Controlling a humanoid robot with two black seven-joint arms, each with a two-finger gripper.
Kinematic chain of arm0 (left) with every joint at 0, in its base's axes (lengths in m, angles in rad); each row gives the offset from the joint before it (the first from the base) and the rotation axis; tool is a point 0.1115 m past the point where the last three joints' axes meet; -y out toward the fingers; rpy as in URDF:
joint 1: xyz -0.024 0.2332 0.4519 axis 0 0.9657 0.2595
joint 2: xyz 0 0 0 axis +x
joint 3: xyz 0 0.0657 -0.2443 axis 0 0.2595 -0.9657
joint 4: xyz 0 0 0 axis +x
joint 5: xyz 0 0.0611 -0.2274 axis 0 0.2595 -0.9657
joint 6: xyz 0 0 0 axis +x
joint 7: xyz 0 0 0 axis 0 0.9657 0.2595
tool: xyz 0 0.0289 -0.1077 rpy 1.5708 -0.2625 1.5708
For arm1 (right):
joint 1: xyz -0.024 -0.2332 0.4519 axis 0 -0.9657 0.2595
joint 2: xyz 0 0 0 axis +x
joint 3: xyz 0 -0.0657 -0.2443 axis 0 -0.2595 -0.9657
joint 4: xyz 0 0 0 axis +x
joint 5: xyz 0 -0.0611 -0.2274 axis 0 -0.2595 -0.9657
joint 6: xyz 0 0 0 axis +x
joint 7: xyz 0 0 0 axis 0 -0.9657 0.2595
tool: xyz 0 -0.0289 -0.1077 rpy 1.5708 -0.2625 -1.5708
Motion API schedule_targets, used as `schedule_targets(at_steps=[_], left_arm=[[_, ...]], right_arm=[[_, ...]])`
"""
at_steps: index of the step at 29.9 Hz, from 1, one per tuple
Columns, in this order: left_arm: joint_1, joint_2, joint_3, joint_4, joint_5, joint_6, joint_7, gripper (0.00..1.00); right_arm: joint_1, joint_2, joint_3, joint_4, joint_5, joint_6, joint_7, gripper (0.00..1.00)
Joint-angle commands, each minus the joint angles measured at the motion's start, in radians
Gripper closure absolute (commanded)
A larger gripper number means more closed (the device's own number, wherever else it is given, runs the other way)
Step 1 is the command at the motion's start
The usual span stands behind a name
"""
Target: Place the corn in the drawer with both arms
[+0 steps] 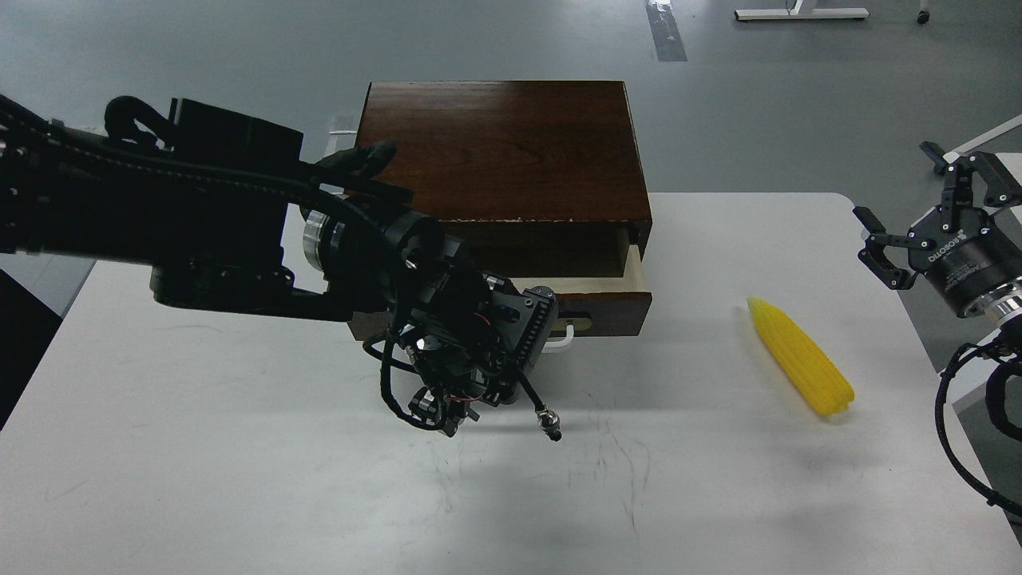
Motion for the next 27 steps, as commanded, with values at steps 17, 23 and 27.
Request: schedule_targets(at_steps=[17,23,27], left_arm=[[-0.055,0.207,-0.156,-0.151,0.0,0.0,0.0,0.02],[0.115,0.349,-0.255,-0.14,-0.205,0.027,0.0,0.02],[0.218,0.445,-0.324,-0.132,-0.479,0.047,0.0,0.02]], right_arm=[[-0.003,-0.008,0.002,-0.004,0.0,0.0,0.0,0.0],[-0.011,-0.009,0.002,-0.001,0.0,0.0,0.0,0.0],[-0.018,-0.009,0.003,-0.004,0.0,0.0,0.0,0.0]])
